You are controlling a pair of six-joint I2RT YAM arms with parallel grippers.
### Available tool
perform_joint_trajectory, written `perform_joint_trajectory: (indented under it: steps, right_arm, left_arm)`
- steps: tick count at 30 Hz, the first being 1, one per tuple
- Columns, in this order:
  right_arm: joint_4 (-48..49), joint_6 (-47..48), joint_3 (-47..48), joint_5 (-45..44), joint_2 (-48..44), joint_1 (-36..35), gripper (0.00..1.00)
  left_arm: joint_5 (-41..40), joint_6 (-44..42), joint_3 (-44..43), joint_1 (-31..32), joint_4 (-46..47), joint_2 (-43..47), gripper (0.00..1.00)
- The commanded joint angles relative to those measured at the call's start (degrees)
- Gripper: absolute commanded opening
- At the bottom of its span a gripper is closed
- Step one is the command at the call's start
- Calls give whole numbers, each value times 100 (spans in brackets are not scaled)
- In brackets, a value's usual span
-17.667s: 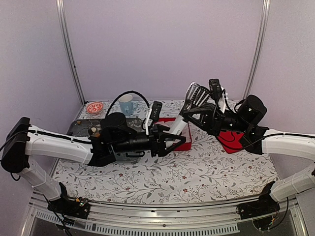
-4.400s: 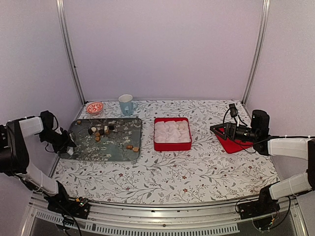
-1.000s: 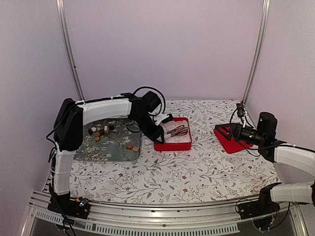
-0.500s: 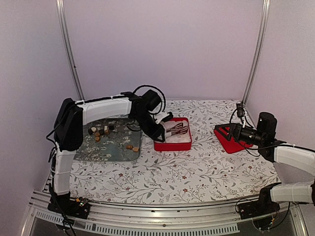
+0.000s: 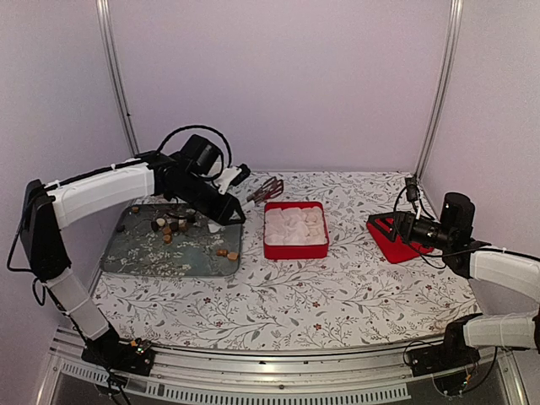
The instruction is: Pack the chocolate
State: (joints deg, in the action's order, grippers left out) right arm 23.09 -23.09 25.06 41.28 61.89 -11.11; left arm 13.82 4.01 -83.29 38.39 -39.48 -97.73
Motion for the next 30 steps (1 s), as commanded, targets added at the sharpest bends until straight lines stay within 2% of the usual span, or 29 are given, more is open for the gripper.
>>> perform_joint_trajectory:
  steps: [1,9,15,22,30]
  right_arm:
    - [-5,25,34,121,43,30,99]
    - [56,18,11,232,191,34,99]
    - [98,5,-7,236,251,30,99]
    - [108,6,-21,223,287,37,99]
    - [114,23,-45,193,280,35,99]
  left_arm:
    - [12,547,688,-585,153,579,29]
    - [506,1014,2102,-2218,313,2090,30]
    - [321,1146,2329,-3145,-65,2312,28]
    - [-59,1350,2185,-3287,-406,1798,27]
    - [-44,1401,2019,-3280,-419,1192,27]
